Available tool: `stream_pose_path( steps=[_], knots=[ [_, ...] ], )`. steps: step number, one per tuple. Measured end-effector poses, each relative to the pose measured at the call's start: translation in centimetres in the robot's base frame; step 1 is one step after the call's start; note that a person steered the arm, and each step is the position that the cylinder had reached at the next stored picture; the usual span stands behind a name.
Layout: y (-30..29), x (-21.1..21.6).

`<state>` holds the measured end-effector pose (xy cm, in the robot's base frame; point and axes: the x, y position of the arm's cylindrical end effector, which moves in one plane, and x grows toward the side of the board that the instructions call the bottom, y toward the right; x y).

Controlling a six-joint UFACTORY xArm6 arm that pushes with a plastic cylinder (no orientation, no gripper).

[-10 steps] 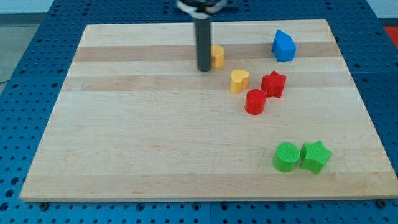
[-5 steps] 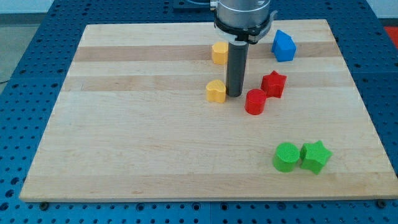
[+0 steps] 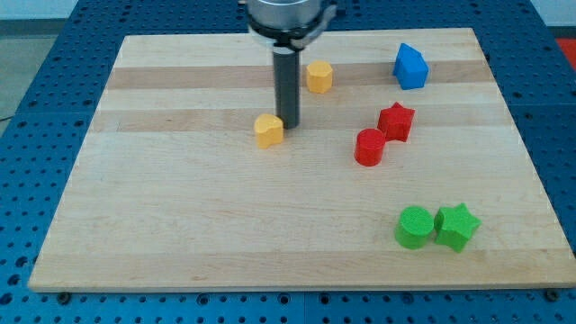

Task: Place yellow heart to the top of green star

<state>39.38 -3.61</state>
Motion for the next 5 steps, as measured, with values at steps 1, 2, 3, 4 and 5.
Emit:
stream_pose_path(
  steps=[1,2,3,4,5],
  knots=[
    [-4.3,2.3],
    [-5.4,2.9],
    [-9.5,1.9],
    [-11.4,3.8],
    [-6.9,5.7]
  ],
)
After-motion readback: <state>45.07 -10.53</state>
